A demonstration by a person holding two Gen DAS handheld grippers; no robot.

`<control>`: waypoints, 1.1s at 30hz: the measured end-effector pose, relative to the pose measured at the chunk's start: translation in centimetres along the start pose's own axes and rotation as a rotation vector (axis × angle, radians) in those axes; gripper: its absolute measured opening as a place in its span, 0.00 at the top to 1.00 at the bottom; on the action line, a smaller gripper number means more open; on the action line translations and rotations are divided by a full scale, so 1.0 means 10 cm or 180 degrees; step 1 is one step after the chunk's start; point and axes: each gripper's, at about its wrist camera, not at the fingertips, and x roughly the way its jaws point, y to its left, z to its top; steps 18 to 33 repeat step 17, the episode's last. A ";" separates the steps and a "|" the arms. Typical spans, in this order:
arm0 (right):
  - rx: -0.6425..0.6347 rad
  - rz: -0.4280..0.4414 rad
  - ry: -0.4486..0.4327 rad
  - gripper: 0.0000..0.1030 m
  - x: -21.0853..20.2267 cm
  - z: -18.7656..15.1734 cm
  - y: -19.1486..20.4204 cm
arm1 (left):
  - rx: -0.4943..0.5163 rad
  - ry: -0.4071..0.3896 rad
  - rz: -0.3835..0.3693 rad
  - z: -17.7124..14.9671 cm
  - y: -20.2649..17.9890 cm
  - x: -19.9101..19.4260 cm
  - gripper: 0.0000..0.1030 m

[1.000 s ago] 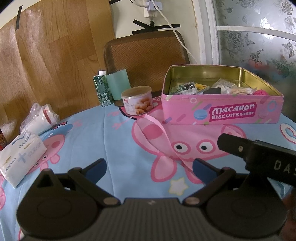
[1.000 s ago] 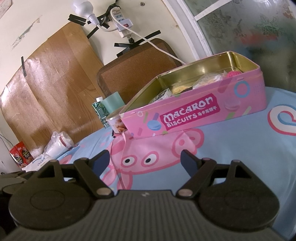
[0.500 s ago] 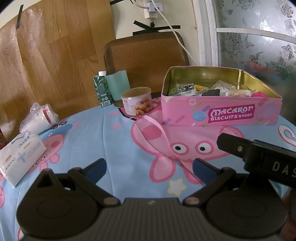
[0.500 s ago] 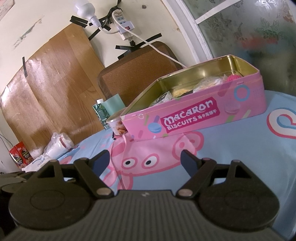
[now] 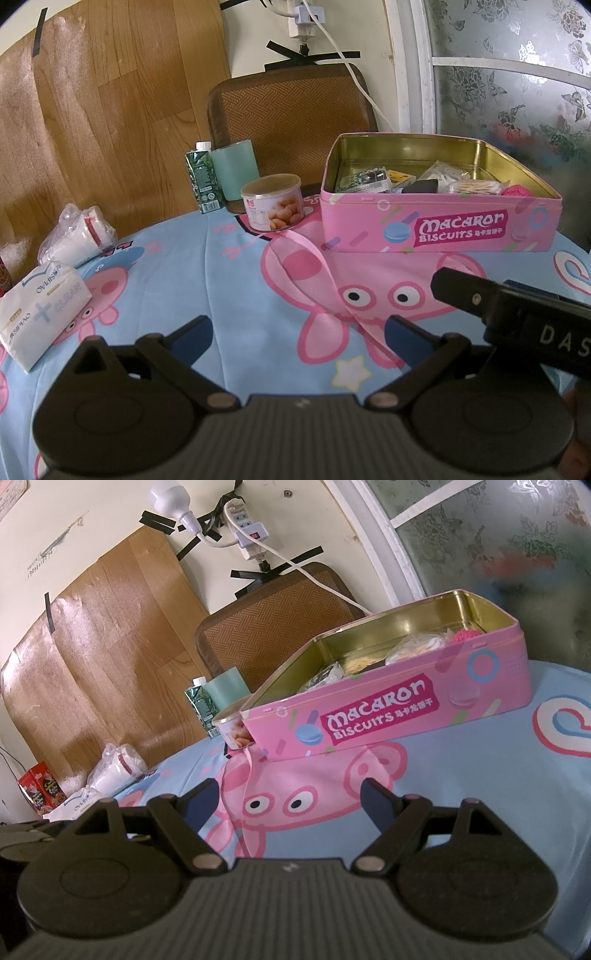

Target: Organize soft objects

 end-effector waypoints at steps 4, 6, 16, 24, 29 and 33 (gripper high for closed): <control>0.0003 0.0002 0.0002 0.17 0.00 0.00 -0.01 | 0.0000 0.0003 -0.0015 -0.01 -0.01 0.00 0.00; -0.0002 0.0002 0.0000 0.17 0.00 0.01 -0.01 | -0.0003 0.0004 -0.0024 0.00 0.00 -0.01 0.00; -0.0001 0.0007 -0.0036 0.17 -0.01 0.01 -0.02 | -0.0037 0.0009 -0.0236 -0.01 -0.01 -0.04 0.00; -0.0011 0.0004 -0.0052 0.17 -0.02 0.02 -0.02 | -0.0029 -0.0008 -0.0234 -0.01 -0.01 -0.05 0.00; -0.0011 0.0004 -0.0052 0.17 -0.02 0.02 -0.02 | -0.0029 -0.0008 -0.0234 -0.01 -0.01 -0.05 0.00; -0.0011 0.0004 -0.0052 0.17 -0.02 0.02 -0.02 | -0.0029 -0.0008 -0.0234 -0.01 -0.01 -0.05 0.00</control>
